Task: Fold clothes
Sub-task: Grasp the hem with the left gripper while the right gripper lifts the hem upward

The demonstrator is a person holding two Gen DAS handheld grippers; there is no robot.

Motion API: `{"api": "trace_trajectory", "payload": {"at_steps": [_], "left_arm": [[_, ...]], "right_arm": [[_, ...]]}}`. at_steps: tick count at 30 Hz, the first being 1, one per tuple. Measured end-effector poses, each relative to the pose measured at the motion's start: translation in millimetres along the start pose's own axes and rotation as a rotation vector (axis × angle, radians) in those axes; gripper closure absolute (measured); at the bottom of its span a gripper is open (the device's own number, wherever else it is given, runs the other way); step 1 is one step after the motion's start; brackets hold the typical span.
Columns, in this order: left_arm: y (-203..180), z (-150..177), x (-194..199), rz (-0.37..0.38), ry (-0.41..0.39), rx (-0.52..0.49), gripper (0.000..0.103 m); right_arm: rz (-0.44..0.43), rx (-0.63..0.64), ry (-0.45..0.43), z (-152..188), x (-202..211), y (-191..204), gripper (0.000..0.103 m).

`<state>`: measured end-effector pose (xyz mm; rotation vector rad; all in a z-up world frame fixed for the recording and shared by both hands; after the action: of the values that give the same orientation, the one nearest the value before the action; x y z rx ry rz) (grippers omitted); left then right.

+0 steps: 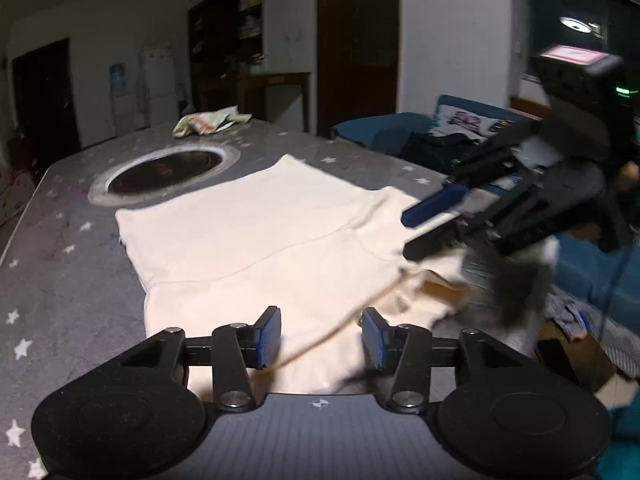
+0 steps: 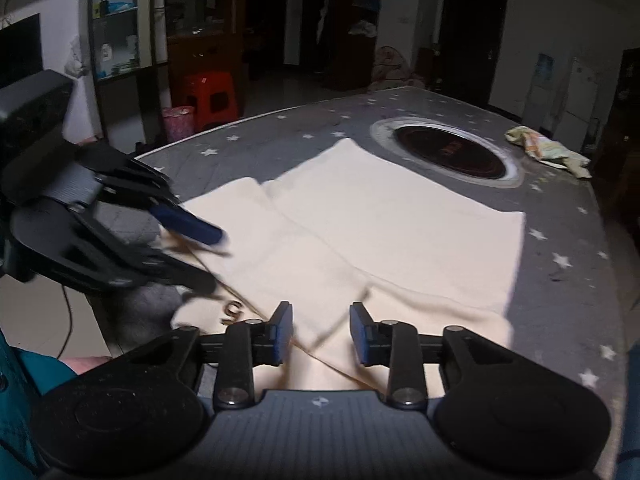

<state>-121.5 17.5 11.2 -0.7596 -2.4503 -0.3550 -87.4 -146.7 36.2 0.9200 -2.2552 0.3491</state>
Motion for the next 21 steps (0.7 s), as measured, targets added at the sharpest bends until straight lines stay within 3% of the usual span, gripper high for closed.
{"api": "trace_trajectory", "payload": {"at_steps": [3, 9, 14, 17, 19, 21], "left_arm": [[-15.9, 7.6, 10.9, 0.026, 0.005, -0.083, 0.055], [-42.4, 21.0, 4.9, -0.017, 0.015, -0.252, 0.055], [-46.5, 19.3, -7.3, -0.037, -0.005, -0.269, 0.056], [-47.8, 19.1, -13.8, -0.044, -0.013, -0.28, 0.072], [-49.1, 18.4, -16.5, -0.052, -0.016, -0.294, 0.089], [-46.7, 15.5, -15.9, -0.05, -0.025, -0.278, 0.093]], "right_arm": [[0.035, 0.001, 0.011, 5.4, 9.7, -8.4, 0.069], [0.081, 0.008, 0.049, 22.2, 21.1, -16.3, 0.063], [0.107, 0.04, 0.08, 37.7, 29.8, -15.3, 0.06], [0.116, 0.052, 0.091, 45.7, 33.3, -13.7, 0.058], [0.121, 0.073, 0.089, 49.7, 34.2, -12.0, 0.054], [0.119, 0.102, 0.086, 52.9, 35.1, -8.4, 0.053]]}}
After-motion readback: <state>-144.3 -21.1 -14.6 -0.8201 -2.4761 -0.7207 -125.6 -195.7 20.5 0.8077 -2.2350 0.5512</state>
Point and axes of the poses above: each gripper's, at about its wrist camera, not at the fingertips, and x roughly against the way its jaws point, y to its left, z to its underside, the point moved 4 cm from there along -x, roughly the way its jaws point, and after that the axes turned 5 degrees about -x, right-handed, at the moved point
